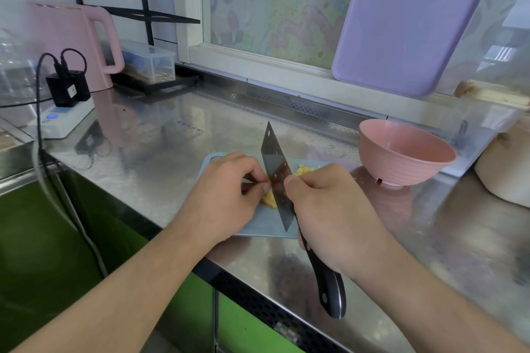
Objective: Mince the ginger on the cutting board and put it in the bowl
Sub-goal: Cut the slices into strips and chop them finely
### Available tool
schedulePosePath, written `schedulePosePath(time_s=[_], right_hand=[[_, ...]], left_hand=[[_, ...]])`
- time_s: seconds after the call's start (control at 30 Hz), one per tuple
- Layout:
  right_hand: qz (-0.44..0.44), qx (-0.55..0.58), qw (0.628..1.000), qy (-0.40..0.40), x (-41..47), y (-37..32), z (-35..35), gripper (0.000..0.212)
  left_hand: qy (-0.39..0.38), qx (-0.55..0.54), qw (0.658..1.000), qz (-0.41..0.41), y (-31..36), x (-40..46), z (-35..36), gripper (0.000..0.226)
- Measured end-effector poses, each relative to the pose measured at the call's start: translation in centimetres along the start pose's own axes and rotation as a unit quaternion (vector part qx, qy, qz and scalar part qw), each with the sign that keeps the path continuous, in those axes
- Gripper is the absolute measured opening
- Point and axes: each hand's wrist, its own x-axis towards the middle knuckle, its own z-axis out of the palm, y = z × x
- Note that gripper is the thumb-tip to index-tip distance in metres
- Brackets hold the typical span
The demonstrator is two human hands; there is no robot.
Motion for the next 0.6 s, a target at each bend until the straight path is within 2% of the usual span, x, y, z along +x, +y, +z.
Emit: schedulePosePath(time_s=[0.17,0.33,0.6], right_hand=[[0.033,0.009,0.999,-0.005,0.1,-0.2,-0.5,0.044],[0.062,0.018,0.998,-0.023,1.3,-0.2,0.0,0.034],[0.052,0.054,0.997,-0.031,1.7,0.3,-0.1,0.041]], left_hand=[[0.0,-0.005,1.0,-0.002,0.0,0.0,0.0,0.018],[-0.003,-0.009,1.0,-0.011,0.0,-0.1,-0.1,0.019],[-0.001,-0.015,1.0,-0.013,0.1,0.0,0.0,0.02]])
